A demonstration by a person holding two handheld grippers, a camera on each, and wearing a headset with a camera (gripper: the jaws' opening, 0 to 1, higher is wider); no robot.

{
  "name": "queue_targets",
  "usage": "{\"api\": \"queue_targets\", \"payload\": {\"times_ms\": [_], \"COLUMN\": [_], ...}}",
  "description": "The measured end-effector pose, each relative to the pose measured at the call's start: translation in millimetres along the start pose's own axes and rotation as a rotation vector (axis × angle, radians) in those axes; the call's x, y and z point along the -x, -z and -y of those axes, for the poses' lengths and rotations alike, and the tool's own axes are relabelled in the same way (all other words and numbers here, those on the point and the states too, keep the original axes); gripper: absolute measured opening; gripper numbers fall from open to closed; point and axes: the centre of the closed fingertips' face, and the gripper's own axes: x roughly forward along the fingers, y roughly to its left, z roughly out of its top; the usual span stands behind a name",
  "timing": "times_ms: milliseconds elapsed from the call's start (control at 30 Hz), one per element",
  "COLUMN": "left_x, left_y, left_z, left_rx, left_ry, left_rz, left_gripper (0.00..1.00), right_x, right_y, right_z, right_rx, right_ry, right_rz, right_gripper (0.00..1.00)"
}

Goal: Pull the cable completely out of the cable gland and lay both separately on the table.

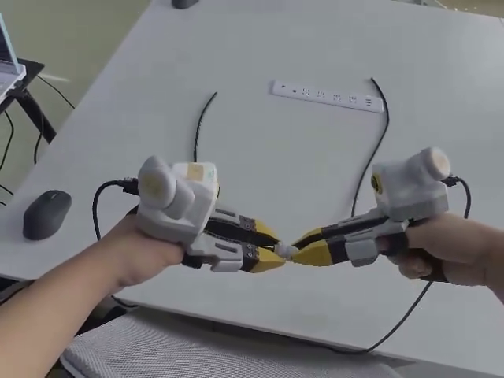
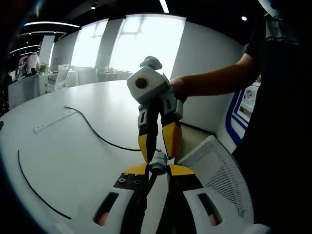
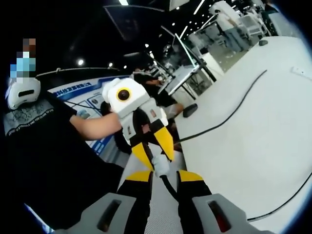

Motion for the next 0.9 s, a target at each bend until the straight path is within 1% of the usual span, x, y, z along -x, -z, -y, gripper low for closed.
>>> {"api": "queue_targets", "payload": {"times_ms": [100, 333, 400, 500, 533, 633, 667, 800, 833, 867, 900], "left_x": [0.1, -1.7, -2.3, -2.6, -2.7, -2.5, -1.9, 0.9, 1.7, 2.0, 3.2], "left_y": [-0.4, 0.3, 0.4, 0.7, 0.7, 2.4, 2.8, 3.4, 4.2, 4.3, 4.1], "left_z": [-0.9, -2.3, -3.4, -4.5, -4.3, -8.5, -10.6, -13.8, -14.7, -15.0, -15.4], "left_rx": [0.007, 0.007, 0.006, 0.016, 0.018, 0.027, 0.033, 0.048, 0.061, 0.063, 0.072], "left_ry": [-0.003, -0.001, -0.005, -0.007, -0.006, -0.009, -0.012, -0.013, -0.009, -0.008, -0.005], "left_rz": [0.001, -0.007, -0.01, -0.011, -0.011, -0.015, -0.013, -0.006, -0.003, -0.002, 0.003], "left_gripper": [0.15, 0.15, 0.15, 0.15, 0.15, 0.15, 0.15, 0.15, 0.15, 0.15, 0.15], "right_x": [-1.7, -3.3, -3.1, -3.1, -3.4, -4.3, -4.3, -6.7, -7.1, -7.1, -7.4], "right_y": [1.1, -1.3, -1.7, -1.9, -2.0, -3.2, -5.0, -7.2, -7.0, -7.4, -8.0], "right_z": [1.2, 1.7, 2.0, 4.5, 5.1, 7.2, 9.5, 10.7, 10.6, 11.7, 11.8], "right_rx": [0.001, -0.018, -0.008, 0.01, 0.035, 0.09, 0.145, 0.276, 0.311, 0.366, 0.399], "right_ry": [-0.004, -0.023, -0.027, -0.015, -0.008, 0.026, 0.054, 0.127, 0.141, 0.16, 0.173], "right_rz": [-0.005, 0.011, 0.012, 0.008, 0.003, -0.01, -0.017, -0.046, -0.052, -0.057, -0.057], "right_gripper": [0.13, 0.1, 0.09, 0.09, 0.08, 0.08, 0.08, 0.08, 0.08, 0.08, 0.08]}}
